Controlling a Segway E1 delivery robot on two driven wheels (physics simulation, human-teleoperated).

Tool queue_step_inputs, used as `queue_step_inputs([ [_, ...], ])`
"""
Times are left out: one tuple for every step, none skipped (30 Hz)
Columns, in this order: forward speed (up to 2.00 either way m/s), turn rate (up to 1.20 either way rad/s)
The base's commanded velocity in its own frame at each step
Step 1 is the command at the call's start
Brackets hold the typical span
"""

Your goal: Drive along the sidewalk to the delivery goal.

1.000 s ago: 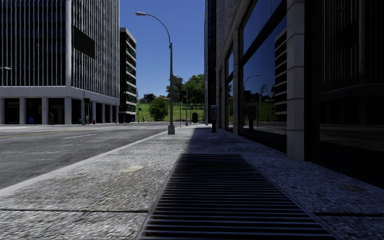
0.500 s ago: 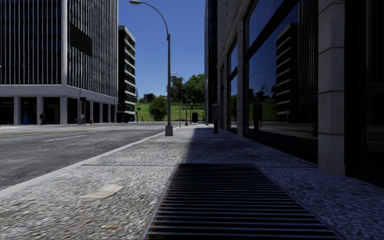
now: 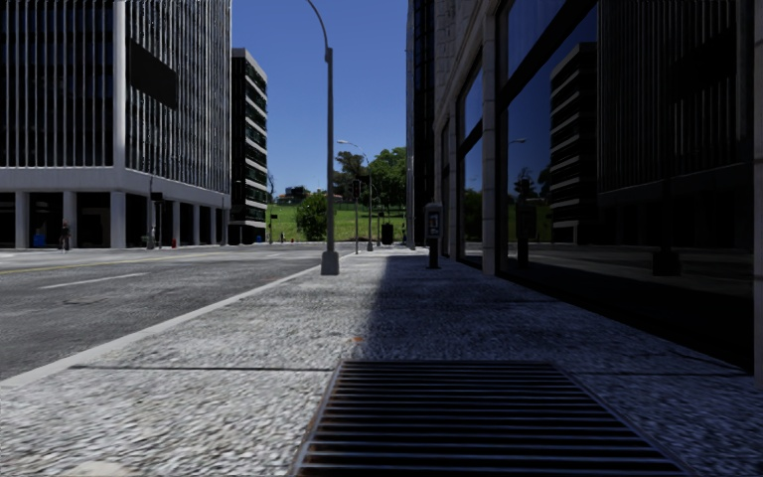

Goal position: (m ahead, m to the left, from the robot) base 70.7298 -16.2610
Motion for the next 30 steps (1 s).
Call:
queue_step_inputs([
  [2.0, 0.0],
  [2.0, 0.0],
  [2.0, 0.0],
  [2.0, 0.0],
  [2.0, 0.0],
  [2.0, 0.0],
  [2.0, 0.0],
  [2.0, 0.0],
  [2.0, 0.0],
  [2.0, 0.0],
  [2.0, 0.0],
  [2.0, 0.0],
  [2.0, 0.0],
  [2.0, 0.0],
  [2.0, 0.0],
  [2.0, 0.0],
  [2.0, 0.0],
  [2.0, 0.0],
  [2.0, 0.0],
  [2.0, 0.0],
  [2.0, 0.0],
  [2.0, 0.0],
  [2.0, 0.0],
  [2.0, 0.0],
  [2.0, 0.0],
  [2.0, 0.0],
  [2.0, 0.0],
  [2.0, 0.0],
  [2.0, 0.0],
  [2.0, 0.0],
])
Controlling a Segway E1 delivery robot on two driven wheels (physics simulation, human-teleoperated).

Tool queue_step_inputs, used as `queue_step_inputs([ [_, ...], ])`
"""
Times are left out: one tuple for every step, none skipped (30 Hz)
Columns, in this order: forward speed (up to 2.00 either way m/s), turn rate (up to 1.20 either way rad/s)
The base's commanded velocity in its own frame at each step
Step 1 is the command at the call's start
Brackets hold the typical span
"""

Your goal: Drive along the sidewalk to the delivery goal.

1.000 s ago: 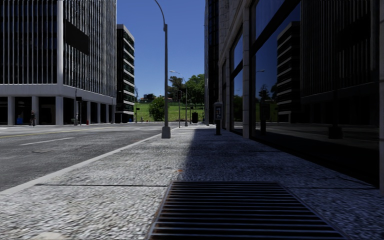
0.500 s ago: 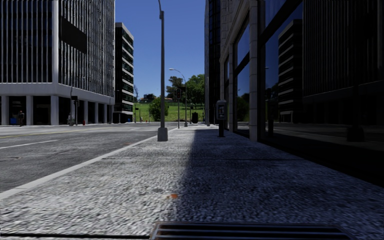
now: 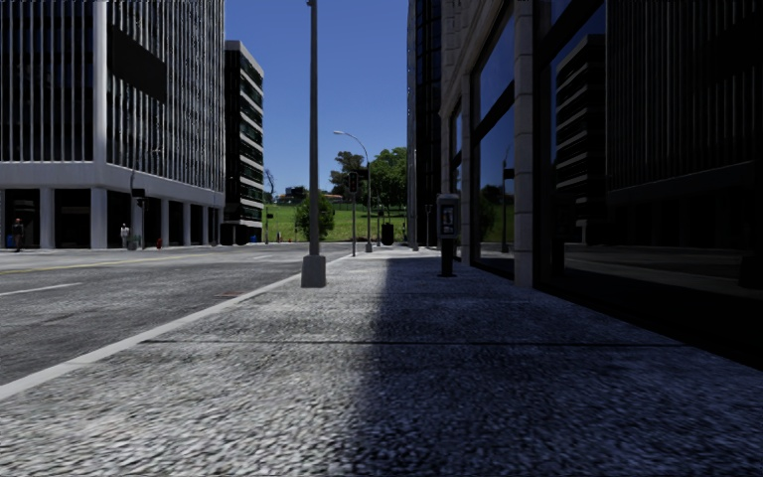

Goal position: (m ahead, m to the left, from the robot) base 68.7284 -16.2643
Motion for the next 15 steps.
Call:
queue_step_inputs([
  [2.0, 0.0],
  [2.0, 0.0],
  [2.0, 0.0],
  [2.0, 0.0],
  [2.0, 0.0],
  [2.0, 0.0],
  [2.0, 0.0],
  [2.0, 0.0],
  [2.0, 0.0],
  [2.0, 0.0],
  [2.0, 0.0],
  [2.0, 0.0],
  [2.0, 0.0],
  [2.0, 0.0],
  [2.0, 0.0],
])
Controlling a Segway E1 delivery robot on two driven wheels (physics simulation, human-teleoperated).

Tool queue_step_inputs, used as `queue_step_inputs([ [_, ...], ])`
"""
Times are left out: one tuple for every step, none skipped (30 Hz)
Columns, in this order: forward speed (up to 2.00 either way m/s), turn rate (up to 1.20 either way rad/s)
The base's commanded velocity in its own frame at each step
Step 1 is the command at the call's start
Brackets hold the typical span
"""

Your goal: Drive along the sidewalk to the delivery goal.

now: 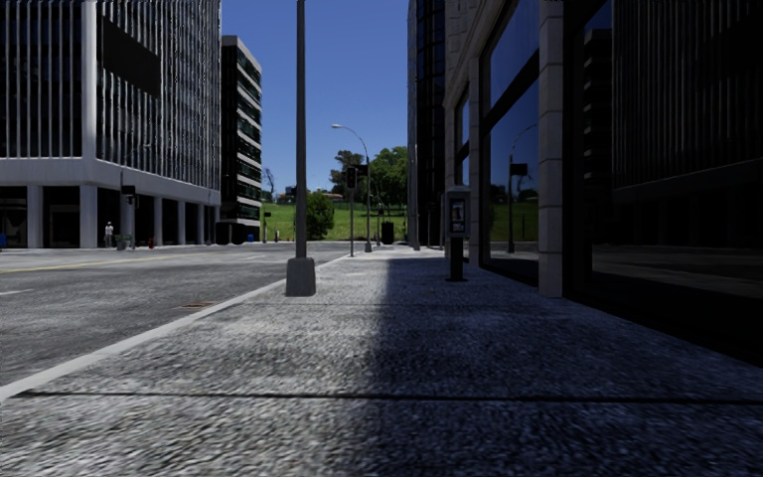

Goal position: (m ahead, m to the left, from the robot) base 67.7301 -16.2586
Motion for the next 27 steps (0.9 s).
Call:
queue_step_inputs([
  [2.0, 0.0],
  [2.0, 0.0],
  [2.0, 0.0],
  [2.0, 0.0],
  [2.0, 0.0],
  [2.0, 0.0],
  [2.0, 0.0],
  [2.0, 0.0],
  [2.0, 0.0],
  [2.0, 0.0],
  [2.0, 0.0],
  [2.0, 0.0],
  [2.0, 0.0],
  [2.0, 0.0],
  [2.0, 0.0],
  [2.0, 0.0],
  [2.0, 0.0],
  [2.0, 0.0],
  [2.0, 0.0],
  [2.0, 0.0],
  [2.0, 0.0],
  [2.0, 0.0],
  [2.0, 0.0],
  [2.0, 0.0],
  [2.0, 0.0],
  [2.0, 0.0],
  [2.0, 0.0],
])
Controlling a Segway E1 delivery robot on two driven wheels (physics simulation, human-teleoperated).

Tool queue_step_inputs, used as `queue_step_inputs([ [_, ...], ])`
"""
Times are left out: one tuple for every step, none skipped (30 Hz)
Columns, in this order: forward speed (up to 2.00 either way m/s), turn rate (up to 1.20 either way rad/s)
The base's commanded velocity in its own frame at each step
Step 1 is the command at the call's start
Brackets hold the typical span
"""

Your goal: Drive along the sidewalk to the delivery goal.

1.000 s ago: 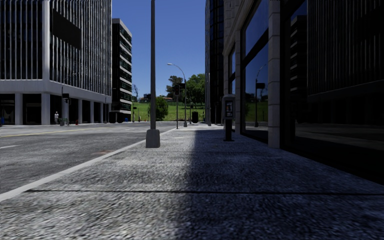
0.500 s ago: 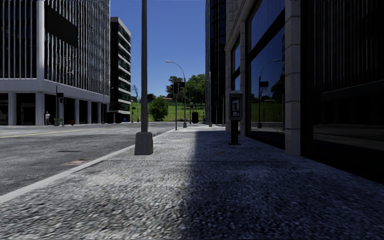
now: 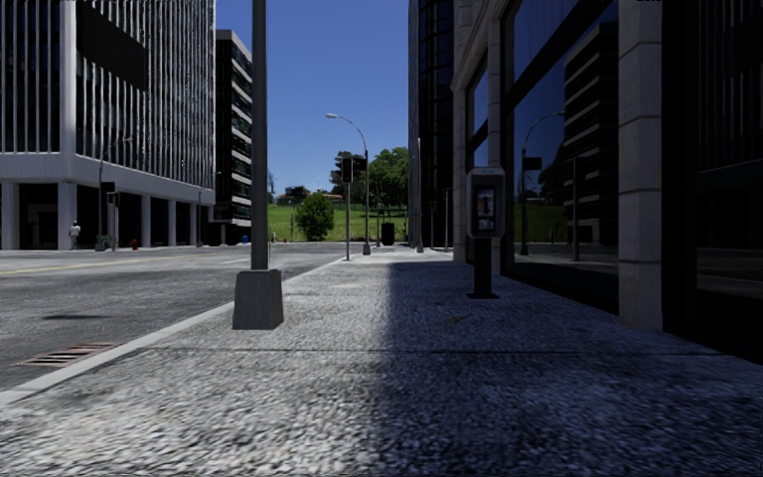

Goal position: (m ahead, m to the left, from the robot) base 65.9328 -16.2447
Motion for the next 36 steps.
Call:
queue_step_inputs([
  [2.0, 0.0],
  [2.0, 0.0],
  [2.0, 0.0],
  [2.0, 0.0],
  [2.0, 0.0],
  [2.0, 0.0],
  [2.0, 0.0],
  [2.0, 0.0],
  [2.0, 0.0],
  [2.0, 0.0],
  [2.0, 0.0],
  [2.0, 0.0],
  [2.0, 0.0],
  [2.0, 0.0],
  [2.0, 0.0],
  [2.0, 0.0],
  [2.0, 0.0],
  [2.0, 0.0],
  [2.0, 0.0],
  [2.0, 0.0],
  [2.0, 0.0],
  [2.0, 0.0],
  [2.0, 0.0],
  [2.0, 0.0],
  [2.0, 0.0],
  [2.0, 0.0],
  [2.0, 0.0],
  [2.0, 0.0],
  [2.0, 0.0],
  [2.0, 0.0],
  [2.0, 0.0],
  [2.0, 0.0],
  [2.0, 0.0],
  [2.0, 0.0],
  [2.0, 0.0],
  [2.0, 0.0],
])
